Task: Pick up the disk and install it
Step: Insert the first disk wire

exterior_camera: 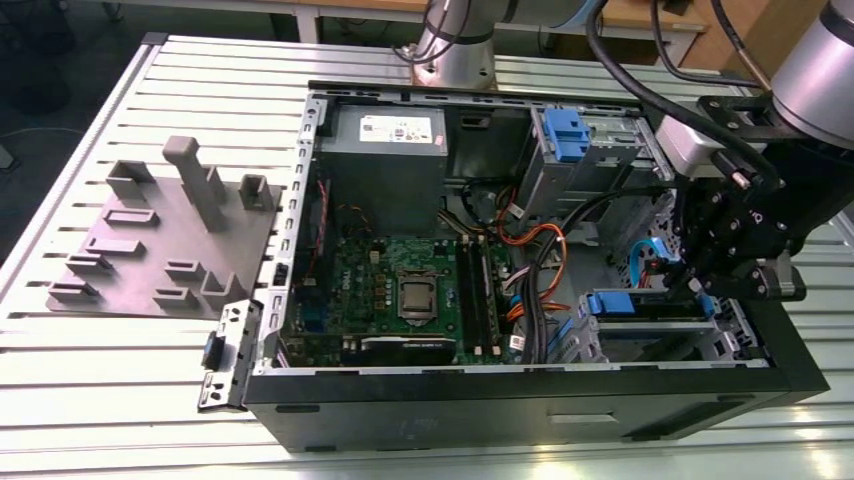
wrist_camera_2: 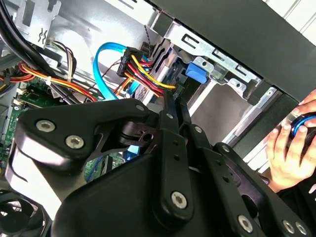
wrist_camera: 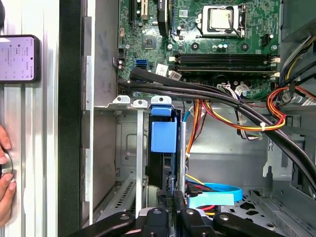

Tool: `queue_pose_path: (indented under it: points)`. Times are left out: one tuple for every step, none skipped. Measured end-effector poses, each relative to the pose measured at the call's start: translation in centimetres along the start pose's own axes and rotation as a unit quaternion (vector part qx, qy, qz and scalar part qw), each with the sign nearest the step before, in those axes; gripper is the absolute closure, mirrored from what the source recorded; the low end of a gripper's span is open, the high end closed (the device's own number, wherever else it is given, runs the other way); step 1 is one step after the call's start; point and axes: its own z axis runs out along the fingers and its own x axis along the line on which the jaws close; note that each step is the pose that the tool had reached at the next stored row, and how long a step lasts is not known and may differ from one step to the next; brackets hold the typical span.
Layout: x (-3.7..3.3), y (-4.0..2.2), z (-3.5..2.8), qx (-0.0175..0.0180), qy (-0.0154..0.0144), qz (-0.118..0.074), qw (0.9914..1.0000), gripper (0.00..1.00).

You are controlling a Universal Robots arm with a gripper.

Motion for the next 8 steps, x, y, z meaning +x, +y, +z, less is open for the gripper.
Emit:
queue_pose_path:
  points:
    - [0.0,0.0,0.0,0.0,0.0,0.0,1.0,0.84]
    - [0.0,0.0,0.0,0.0,0.0,0.0,1.0,0.84]
    - [0.0,0.0,-0.01,-0.0001,0.0001,0.001,1.0,0.84]
    - [0.0,0.0,0.0,0.0,0.0002,0.001,1.0,0.84]
    - [0.0,0.0,0.01,-0.0001,0.0002,0.001,1.0,0.84]
    - [0.0,0.0,0.02,-0.0001,0.0003,0.001,1.0,0.84]
    - [0.0,0.01,0.04,-0.0001,0.0002,0.001,1.0,0.84]
    - [0.0,0.03,0.05,0.0,0.0002,0.001,1.0,0.84]
